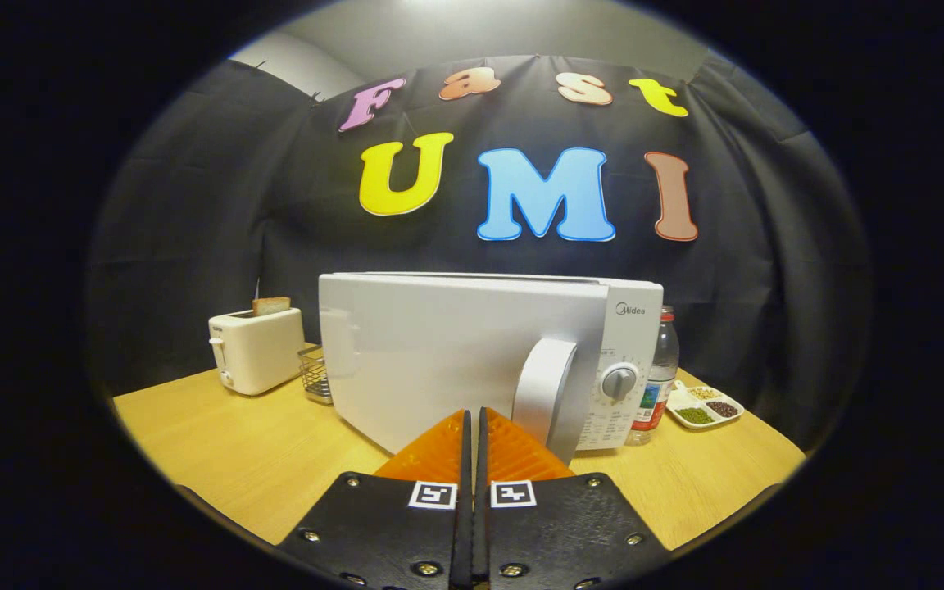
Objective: Open the microwave, put the food inside, and close the microwave door.
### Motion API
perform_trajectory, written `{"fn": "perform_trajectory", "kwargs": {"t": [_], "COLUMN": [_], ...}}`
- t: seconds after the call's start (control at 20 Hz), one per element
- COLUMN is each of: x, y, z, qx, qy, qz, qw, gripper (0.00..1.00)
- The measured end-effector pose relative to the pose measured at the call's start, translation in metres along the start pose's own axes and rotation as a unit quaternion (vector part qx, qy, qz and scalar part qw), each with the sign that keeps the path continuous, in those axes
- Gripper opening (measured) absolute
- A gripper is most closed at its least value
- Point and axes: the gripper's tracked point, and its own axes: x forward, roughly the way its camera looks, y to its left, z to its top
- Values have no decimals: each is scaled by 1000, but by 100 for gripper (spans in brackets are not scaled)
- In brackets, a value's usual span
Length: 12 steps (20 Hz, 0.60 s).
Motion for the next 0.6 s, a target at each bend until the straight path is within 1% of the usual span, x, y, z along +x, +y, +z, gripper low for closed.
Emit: {"fn": "perform_trajectory", "kwargs": {"t": [0.35, 0.6], "x": [48, 85], "y": [-31, -45], "z": [1, 4], "qx": [21, 9], "qy": [10, 13], "qz": [-47, -77], "qw": [999, 997], "gripper": [1, 1]}}
